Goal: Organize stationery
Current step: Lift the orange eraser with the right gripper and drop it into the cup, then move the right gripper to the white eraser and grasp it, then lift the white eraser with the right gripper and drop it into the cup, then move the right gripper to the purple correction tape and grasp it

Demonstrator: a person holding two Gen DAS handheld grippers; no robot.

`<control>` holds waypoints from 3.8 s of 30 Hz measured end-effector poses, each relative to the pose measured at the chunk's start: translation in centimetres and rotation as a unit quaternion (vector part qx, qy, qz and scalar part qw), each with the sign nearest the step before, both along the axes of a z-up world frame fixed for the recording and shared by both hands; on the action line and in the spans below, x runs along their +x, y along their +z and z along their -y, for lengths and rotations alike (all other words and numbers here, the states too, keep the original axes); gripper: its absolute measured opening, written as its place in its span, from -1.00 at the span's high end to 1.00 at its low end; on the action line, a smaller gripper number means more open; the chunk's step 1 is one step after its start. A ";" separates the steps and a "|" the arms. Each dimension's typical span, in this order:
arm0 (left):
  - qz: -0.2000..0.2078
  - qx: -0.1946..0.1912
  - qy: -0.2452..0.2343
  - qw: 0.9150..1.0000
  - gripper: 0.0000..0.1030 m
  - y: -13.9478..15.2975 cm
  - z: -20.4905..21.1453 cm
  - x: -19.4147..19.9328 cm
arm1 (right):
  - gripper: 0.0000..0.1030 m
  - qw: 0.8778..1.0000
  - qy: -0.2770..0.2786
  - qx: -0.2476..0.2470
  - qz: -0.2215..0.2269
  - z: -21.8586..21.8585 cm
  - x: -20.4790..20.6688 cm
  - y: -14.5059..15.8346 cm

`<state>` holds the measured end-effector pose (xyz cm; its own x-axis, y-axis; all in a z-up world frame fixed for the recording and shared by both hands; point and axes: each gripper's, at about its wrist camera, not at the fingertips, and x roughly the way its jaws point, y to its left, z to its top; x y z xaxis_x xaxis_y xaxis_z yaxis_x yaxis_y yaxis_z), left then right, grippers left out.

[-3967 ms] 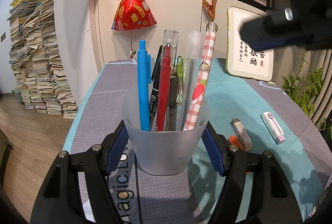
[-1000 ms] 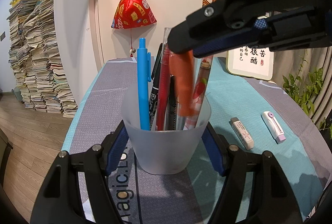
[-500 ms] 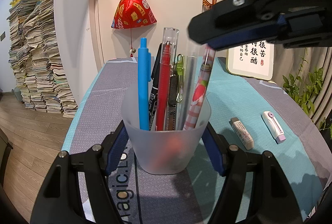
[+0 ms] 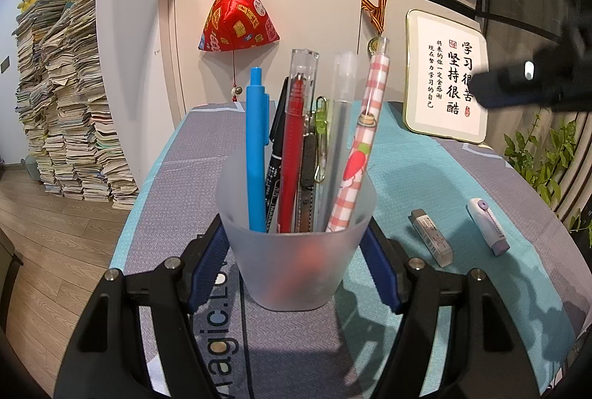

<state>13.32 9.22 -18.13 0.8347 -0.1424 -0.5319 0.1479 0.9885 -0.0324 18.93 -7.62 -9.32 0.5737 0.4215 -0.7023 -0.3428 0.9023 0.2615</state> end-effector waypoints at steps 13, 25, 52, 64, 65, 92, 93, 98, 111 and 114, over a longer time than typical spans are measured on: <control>-0.003 -0.001 0.000 1.000 -0.37 -0.2 0.1 -0.1 | 0.69 0.987 -0.048 -0.099 -0.113 0.1 3.9 -7.9; -0.003 -0.001 0.000 1.000 -0.36 -0.2 0.1 -0.1 | 0.25 0.986 -0.039 -0.116 -0.115 -0.6 4.5 -9.4; -0.005 -0.003 0.000 1.000 -0.34 0.1 0.0 0.3 | 0.66 0.997 -0.030 -0.069 -0.023 -0.7 0.2 -2.1; -0.005 -0.003 0.000 1.000 -0.34 0.1 0.0 0.3 | 0.67 0.996 0.075 -0.017 0.041 -6.6 -2.4 4.3; -0.005 -0.003 0.000 1.000 -0.34 0.1 0.0 0.2 | 0.67 0.996 0.078 -0.018 0.036 -7.1 -2.2 3.9; -0.006 -0.003 -0.001 1.000 -0.35 0.2 0.4 0.1 | 0.67 0.994 0.105 0.001 -0.027 -9.2 -0.1 0.9; -0.006 -0.003 -0.001 1.000 -0.35 0.2 0.4 0.1 | 0.67 0.994 0.104 0.001 -0.025 -9.0 -0.2 1.1; -0.006 -0.003 -0.001 1.000 -0.35 0.2 0.3 0.2 | 0.66 0.995 0.094 0.004 -0.016 -8.0 -0.4 1.6; -0.006 -0.003 -0.002 1.000 -0.35 0.2 0.3 0.2 | 0.66 0.999 0.036 -0.013 -0.002 -3.0 -1.1 1.7; -0.007 -0.003 -0.002 1.000 -0.35 0.2 0.3 0.1 | 0.66 0.999 -0.003 -0.034 -0.020 -0.5 -0.5 0.7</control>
